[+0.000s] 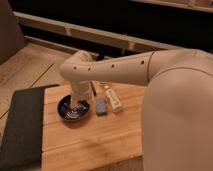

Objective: Place the ceramic cup in the ceramic bowl

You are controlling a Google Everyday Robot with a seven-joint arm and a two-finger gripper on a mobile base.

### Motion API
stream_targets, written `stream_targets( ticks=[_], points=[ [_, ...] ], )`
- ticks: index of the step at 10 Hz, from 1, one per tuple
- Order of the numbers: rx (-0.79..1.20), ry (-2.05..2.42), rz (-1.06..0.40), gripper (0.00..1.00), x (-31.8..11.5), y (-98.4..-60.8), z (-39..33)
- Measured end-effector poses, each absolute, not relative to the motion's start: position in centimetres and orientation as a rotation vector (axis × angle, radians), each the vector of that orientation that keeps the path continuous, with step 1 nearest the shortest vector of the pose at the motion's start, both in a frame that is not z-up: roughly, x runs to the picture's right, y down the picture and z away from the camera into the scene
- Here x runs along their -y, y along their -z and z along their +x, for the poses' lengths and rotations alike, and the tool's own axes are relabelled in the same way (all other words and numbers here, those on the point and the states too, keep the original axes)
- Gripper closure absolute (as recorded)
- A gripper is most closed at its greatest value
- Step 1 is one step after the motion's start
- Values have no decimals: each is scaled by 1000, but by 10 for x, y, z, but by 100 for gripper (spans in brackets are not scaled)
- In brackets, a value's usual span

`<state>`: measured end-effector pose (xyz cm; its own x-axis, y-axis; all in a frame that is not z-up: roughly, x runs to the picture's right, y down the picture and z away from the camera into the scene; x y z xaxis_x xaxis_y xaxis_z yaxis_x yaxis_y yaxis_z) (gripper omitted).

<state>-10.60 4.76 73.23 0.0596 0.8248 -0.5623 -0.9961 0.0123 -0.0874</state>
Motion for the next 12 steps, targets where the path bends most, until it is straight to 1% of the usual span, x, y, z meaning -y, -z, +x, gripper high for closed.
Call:
stream_targets(
  ticks=[2,3,4,5,9,10,12],
  points=[
    [-266,-1480,-486,35,-2,-738,-105],
    [-202,-1476,-464,35,19,-735,-103],
    [-120,-1482,-420,35,49,-728,-93],
    [-104,-1484,-405,35,56,-727,-88],
    [-111,-1481,-409,35,53,-730,-90],
    [-130,-1496,-379,35,61,-743,-79],
    [-113,-1517,-312,35,92,-764,-64]
  ],
)
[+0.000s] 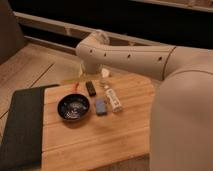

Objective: Place the ceramic cup in the ceramic bowl

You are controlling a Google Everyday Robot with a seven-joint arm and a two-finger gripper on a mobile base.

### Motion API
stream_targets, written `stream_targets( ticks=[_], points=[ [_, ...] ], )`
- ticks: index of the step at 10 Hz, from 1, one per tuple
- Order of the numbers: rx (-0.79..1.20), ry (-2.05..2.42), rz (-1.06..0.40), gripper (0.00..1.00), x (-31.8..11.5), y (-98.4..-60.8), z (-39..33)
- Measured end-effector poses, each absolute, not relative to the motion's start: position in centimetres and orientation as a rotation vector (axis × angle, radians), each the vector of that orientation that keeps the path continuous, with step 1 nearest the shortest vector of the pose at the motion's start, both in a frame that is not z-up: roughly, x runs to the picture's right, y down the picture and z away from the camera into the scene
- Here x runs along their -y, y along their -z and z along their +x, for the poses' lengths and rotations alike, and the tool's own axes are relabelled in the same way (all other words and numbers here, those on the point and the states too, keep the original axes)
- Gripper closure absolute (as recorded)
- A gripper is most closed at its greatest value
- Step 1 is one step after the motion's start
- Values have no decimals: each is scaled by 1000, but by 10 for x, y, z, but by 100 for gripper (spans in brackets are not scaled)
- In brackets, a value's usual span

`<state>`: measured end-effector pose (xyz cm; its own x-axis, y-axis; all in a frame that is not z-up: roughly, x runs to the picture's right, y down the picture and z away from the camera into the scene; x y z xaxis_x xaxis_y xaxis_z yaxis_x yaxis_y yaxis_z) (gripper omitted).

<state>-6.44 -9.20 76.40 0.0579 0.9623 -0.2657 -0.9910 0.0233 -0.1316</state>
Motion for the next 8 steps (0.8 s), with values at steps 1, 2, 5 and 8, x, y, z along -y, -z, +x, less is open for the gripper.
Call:
stream_targets(
  ticks=[1,2,5,8],
  points=[
    [-67,-1534,-282,35,115,-773,-59],
    [-24,-1554,-261,35,135,-779,-54],
    [65,-1642,-224,35,175,-805,-23],
    [55,-1714,-215,35,184,-834,19]
  ],
)
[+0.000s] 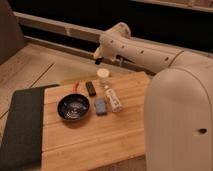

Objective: Place the ceramic cup in the ceramic bowl

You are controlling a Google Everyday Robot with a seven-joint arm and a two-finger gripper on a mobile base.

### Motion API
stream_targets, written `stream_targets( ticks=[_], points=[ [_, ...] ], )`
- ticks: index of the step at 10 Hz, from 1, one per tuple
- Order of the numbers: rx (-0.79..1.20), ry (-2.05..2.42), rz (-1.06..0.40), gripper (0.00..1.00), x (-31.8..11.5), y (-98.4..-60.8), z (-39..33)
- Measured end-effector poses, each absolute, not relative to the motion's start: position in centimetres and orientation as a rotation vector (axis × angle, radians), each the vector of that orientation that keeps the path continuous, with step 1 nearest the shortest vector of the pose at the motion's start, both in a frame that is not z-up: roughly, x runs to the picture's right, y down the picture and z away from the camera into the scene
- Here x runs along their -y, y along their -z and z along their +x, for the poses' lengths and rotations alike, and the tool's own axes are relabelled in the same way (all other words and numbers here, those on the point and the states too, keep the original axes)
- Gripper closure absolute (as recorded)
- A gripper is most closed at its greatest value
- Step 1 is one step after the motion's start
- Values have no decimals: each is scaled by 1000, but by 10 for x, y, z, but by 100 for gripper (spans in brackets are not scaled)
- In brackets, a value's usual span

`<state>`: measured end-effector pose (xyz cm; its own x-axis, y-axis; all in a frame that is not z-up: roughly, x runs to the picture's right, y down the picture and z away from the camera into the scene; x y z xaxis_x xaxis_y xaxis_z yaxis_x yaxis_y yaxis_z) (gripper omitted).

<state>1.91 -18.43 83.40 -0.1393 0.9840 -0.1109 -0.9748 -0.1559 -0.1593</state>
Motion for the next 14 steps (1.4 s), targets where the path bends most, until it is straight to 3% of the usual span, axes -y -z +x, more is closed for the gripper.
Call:
stream_targets(
  ticks=[4,14],
  points=[
    [-3,-1725,-226,35,186,-868,45],
    [-39,-1783,-164,35,177,-887,76]
  ],
)
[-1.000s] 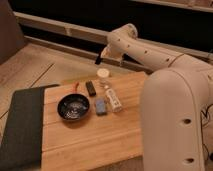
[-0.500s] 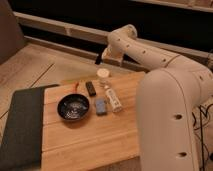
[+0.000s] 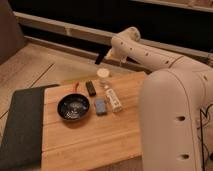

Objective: Place the ceramic cup in the ceramic bowl

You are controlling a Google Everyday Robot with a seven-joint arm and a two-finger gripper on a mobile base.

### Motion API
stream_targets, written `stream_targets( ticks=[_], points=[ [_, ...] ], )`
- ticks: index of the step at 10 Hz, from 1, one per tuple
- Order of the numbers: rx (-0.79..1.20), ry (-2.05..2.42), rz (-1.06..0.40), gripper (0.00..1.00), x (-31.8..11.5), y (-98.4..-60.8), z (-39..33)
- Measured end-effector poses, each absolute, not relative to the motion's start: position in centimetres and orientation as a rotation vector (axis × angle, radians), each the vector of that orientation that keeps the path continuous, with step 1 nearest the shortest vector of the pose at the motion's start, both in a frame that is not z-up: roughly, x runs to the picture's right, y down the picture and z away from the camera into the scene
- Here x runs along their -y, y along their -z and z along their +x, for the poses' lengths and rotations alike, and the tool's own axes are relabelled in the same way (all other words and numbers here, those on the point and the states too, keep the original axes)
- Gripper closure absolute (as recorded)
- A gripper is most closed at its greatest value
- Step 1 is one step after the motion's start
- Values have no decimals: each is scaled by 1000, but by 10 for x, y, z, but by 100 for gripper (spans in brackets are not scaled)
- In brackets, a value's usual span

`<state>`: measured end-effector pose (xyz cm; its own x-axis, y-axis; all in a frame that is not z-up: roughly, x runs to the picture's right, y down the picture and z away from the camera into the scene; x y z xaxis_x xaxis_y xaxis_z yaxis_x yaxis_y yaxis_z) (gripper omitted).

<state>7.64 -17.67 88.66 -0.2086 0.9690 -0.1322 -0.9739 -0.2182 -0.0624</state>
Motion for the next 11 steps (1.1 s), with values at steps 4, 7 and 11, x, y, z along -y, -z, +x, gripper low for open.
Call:
stream_targets(
  ticks=[4,7,11],
  points=[
    [-163,-1708,-187,35,147,-925,64],
    [-289,-1674,-232,35,123,-958,64],
    [-375,-1663,-304,35,107,-988,48]
  ],
)
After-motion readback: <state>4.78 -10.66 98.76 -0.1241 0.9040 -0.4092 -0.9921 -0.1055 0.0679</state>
